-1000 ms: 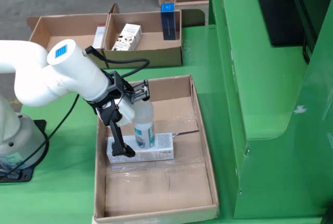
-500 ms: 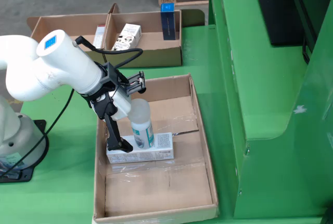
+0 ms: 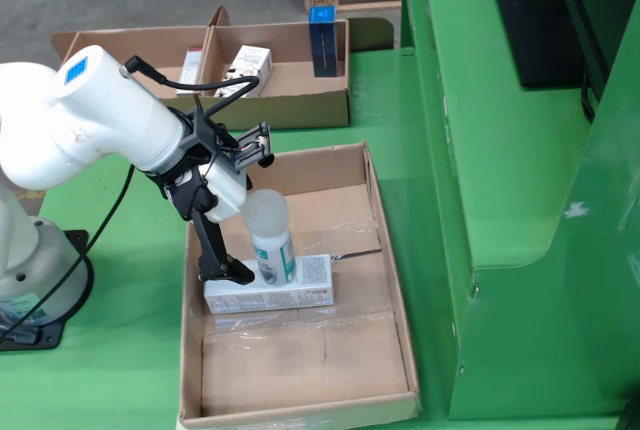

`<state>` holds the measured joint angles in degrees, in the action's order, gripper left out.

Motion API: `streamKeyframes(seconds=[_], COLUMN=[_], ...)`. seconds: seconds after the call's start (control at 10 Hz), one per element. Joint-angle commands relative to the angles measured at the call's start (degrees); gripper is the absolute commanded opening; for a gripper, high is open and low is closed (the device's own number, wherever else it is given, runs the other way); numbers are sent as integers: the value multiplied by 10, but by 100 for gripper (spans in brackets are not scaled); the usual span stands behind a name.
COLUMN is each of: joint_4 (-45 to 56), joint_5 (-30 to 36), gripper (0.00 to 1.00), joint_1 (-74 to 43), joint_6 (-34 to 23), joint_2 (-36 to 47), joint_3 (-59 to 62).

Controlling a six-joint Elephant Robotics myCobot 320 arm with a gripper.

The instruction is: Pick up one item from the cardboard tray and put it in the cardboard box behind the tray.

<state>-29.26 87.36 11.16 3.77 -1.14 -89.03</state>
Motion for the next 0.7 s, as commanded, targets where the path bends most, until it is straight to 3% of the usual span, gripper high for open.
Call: streamKeyframes(seconds=[0.0,0.2,0.6], joint_4=[-7,-7,-9], joint_5=[-4,-4,-7], gripper=[100,100,100], joint_1=[3,3,4], joint_6=[1,1,2], joint_2=[12,12,-113], joint_3=[15,15,123])
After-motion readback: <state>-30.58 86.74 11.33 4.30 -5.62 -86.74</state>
